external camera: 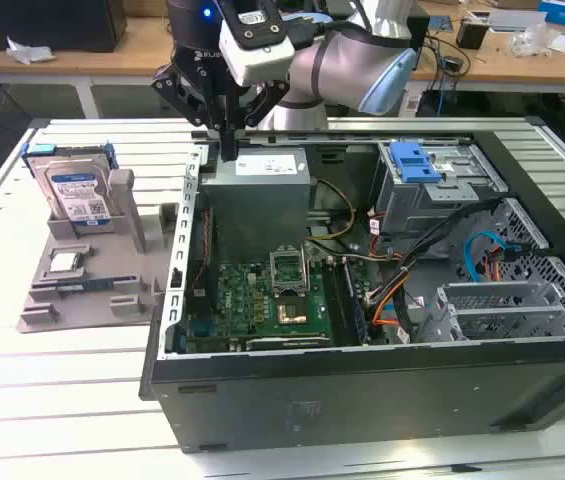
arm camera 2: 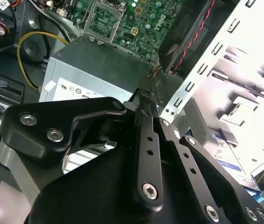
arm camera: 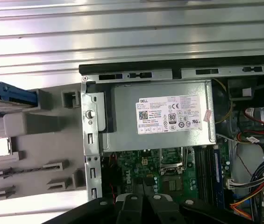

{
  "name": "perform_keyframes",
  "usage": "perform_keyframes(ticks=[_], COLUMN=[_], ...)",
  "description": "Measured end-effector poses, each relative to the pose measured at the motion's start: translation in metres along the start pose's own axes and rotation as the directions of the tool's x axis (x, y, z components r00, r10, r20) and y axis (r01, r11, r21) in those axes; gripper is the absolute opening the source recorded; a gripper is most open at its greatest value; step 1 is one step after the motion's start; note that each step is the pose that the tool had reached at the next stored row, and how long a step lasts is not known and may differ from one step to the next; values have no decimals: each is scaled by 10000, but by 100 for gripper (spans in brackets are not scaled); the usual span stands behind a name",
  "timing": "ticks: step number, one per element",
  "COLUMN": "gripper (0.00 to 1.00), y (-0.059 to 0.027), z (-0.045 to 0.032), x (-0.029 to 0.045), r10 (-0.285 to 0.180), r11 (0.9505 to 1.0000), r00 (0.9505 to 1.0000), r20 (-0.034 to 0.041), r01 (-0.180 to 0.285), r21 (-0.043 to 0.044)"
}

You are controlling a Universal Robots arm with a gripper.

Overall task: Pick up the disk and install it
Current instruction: 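Reach for the disk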

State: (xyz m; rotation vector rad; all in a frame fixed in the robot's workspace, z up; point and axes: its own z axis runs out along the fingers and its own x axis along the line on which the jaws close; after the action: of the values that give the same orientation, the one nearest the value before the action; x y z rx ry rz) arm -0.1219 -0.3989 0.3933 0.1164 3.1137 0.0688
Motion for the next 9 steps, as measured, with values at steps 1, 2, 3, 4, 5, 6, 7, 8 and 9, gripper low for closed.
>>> perform_keyframes(ticks=[1, 2, 3, 4, 5, 6, 7, 8, 9], gripper=[11, 11, 11, 11, 11, 11, 11, 11, 11], y=[-2, -6, -8, -9, -11, -13, -15, -16, -19], z=[-1, -2, -3, -3, -4, -5, -5, -6, -7], x=[24, 78, 105, 123, 154, 172, 197, 223, 251], r10=[1, 1, 2, 1, 0, 0, 2, 2, 1], r11=[10000, 10000, 10000, 10000, 10000, 10000, 10000, 10000, 10000], r00=[10000, 10000, 10000, 10000, 10000, 10000, 10000, 10000, 10000], r20=[0, 0, 0, 0, 0, 0, 0, 0, 0], r01=[-1, -1, -2, -1, 0, 0, -2, -2, -1], r21=[0, 0, 0, 0, 0, 0, 0, 0, 0])
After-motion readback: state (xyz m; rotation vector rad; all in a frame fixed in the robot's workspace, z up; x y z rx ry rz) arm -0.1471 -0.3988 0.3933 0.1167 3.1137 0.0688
